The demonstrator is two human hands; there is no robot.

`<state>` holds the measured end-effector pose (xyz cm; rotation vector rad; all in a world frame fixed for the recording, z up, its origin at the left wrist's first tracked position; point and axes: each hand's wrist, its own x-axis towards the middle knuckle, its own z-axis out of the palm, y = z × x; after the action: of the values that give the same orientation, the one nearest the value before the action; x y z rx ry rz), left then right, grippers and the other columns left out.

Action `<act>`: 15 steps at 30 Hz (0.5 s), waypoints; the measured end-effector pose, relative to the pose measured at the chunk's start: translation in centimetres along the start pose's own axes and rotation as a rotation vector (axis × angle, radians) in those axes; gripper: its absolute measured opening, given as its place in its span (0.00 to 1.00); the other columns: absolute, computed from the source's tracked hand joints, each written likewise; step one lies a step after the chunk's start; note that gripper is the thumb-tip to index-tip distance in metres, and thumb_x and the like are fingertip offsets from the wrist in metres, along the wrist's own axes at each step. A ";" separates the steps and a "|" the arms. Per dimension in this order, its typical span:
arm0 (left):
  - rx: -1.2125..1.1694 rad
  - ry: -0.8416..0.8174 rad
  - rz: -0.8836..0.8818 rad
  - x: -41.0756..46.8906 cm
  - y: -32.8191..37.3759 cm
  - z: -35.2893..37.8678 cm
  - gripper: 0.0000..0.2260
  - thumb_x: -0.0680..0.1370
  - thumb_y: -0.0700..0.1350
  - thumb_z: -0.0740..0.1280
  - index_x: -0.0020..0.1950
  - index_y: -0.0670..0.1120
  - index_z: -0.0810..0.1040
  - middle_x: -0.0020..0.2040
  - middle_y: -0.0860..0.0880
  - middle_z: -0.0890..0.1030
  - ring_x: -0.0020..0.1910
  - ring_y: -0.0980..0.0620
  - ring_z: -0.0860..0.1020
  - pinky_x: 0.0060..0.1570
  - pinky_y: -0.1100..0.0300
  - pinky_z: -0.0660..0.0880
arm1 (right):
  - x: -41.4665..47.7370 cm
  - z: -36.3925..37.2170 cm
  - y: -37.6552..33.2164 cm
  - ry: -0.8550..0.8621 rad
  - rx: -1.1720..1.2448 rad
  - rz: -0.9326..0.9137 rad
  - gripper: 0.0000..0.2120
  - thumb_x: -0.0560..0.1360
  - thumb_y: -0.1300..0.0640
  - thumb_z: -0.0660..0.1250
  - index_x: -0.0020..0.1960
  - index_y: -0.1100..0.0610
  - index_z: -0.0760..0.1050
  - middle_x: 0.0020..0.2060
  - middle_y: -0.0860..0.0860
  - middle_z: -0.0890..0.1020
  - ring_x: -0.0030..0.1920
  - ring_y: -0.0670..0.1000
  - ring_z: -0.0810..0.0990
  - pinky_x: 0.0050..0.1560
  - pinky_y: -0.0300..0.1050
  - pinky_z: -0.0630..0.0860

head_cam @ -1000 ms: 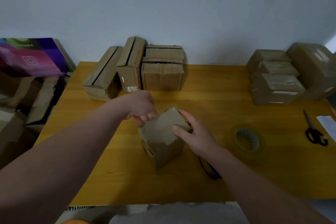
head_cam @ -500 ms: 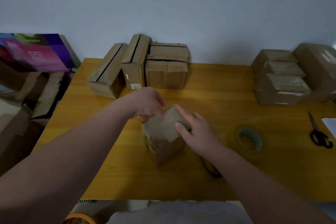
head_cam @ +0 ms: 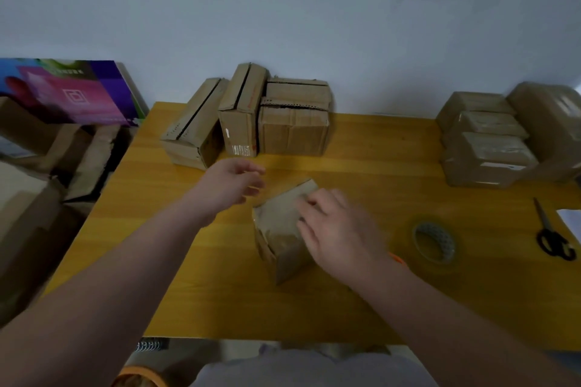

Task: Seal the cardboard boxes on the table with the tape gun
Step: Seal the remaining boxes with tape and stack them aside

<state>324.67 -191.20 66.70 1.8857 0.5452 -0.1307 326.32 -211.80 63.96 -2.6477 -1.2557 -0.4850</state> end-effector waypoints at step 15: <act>0.458 0.245 0.323 -5.7 -4.8 4.7 0.25 0.81 0.52 0.58 0.77 0.45 0.60 0.74 0.47 0.66 0.72 0.51 0.65 0.67 0.62 0.62 | -0.6 0.9 -1.9 -0.053 0.233 -0.078 0.07 0.73 0.55 0.71 0.48 0.57 0.81 0.44 0.51 0.81 0.43 0.51 0.79 0.38 0.45 0.80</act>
<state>318.29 -195.90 62.76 2.4316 0.3866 0.2081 324.68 -210.81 62.96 -2.4397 -1.3457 -0.2627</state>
